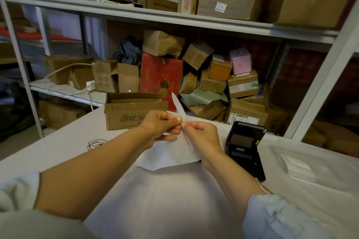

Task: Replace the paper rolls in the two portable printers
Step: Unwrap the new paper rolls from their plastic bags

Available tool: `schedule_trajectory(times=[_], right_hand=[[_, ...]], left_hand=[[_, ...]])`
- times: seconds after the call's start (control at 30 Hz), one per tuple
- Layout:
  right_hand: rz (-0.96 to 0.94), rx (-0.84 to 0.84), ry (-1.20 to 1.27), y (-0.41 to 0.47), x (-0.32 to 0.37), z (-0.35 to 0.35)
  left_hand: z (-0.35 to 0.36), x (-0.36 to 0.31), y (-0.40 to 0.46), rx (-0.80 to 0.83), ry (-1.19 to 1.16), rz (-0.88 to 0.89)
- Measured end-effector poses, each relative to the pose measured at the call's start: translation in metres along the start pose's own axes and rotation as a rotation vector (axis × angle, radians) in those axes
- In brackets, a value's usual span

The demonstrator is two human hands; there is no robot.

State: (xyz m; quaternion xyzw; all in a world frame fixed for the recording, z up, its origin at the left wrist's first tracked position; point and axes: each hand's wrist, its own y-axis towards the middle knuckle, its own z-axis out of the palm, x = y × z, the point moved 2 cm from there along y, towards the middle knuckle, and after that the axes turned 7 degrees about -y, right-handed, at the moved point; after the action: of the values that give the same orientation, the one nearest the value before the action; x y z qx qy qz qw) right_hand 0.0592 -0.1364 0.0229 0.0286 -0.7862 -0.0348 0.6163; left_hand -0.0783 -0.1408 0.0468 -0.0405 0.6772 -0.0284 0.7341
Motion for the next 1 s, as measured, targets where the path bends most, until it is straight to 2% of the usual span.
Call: schedule_trajectory(times=[0.07,0.17,0.37,0.6,0.67,0.77,0.9,1.0], right_hand=[[0.087,0.053,0.073,-0.003,-0.001,0.001],[0.071,0.033,0.032,-0.003,0.0,-0.002],[0.182,0.12,0.072,-0.002,-0.002,-0.003],[0.118,0.003,-0.044,-0.002,-0.008,-0.002],[0.146,-0.077,0.018,0.0,-0.01,-0.009],[0.239,-0.138,0.18,0.001,-0.017,-0.021],[0.314,0.041,0.343,0.001,-0.016,-0.011],[0.354,0.124,0.37,0.001,-0.013,0.003]], left_hand=[[0.001,0.001,0.0,0.005,0.014,0.007],[0.0,0.005,0.0,0.014,0.037,-0.008],[-0.004,0.012,0.001,0.06,0.027,-0.062],[-0.001,0.012,0.003,0.04,0.157,-0.058],[-0.003,0.014,0.006,-0.016,0.082,-0.074],[-0.012,0.014,0.01,-0.101,-0.169,-0.14],[-0.004,0.015,0.002,0.04,-0.213,-0.21],[0.0,0.018,-0.002,0.039,-0.191,-0.241]])
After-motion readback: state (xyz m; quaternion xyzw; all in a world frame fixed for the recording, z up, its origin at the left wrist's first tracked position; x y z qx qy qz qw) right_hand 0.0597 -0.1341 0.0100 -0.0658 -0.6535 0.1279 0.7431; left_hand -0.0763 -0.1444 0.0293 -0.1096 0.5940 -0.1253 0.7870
